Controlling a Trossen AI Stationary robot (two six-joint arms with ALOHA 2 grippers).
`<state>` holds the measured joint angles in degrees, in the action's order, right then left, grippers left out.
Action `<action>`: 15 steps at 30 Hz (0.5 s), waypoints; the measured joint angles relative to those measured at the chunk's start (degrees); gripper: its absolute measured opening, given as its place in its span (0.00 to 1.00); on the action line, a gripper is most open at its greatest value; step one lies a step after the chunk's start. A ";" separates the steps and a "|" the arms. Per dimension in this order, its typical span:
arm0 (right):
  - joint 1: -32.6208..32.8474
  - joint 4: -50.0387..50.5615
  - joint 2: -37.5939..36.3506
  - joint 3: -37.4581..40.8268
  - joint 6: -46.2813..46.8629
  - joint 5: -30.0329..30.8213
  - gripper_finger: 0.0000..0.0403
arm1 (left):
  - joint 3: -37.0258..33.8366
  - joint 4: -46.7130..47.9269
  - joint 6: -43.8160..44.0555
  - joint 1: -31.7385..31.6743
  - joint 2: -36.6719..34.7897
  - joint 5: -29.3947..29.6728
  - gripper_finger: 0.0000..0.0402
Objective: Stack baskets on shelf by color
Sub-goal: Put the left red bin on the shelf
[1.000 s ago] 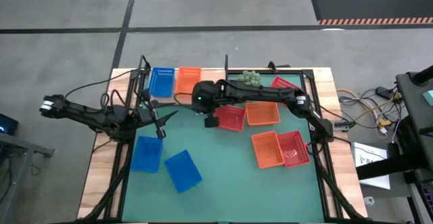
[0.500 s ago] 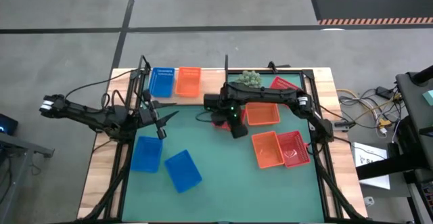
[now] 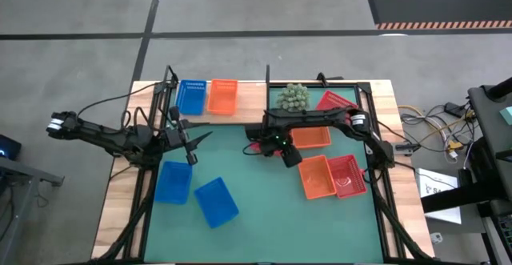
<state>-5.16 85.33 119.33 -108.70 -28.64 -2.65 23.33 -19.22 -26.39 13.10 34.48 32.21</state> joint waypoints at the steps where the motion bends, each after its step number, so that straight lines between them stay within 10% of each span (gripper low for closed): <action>1: 0.09 -0.75 -0.09 0.77 -0.05 0.07 0.37 | 0.00 0.02 0.00 0.00 -0.02 0.00 0.29; 15: 0.93 -8.63 -0.13 5.87 -0.99 2.66 0.34 | 0.17 -0.04 -0.02 0.00 -0.02 0.00 0.29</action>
<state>-4.23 76.71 119.20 -102.83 -29.63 0.01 23.51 -19.27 -26.41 13.10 34.46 32.21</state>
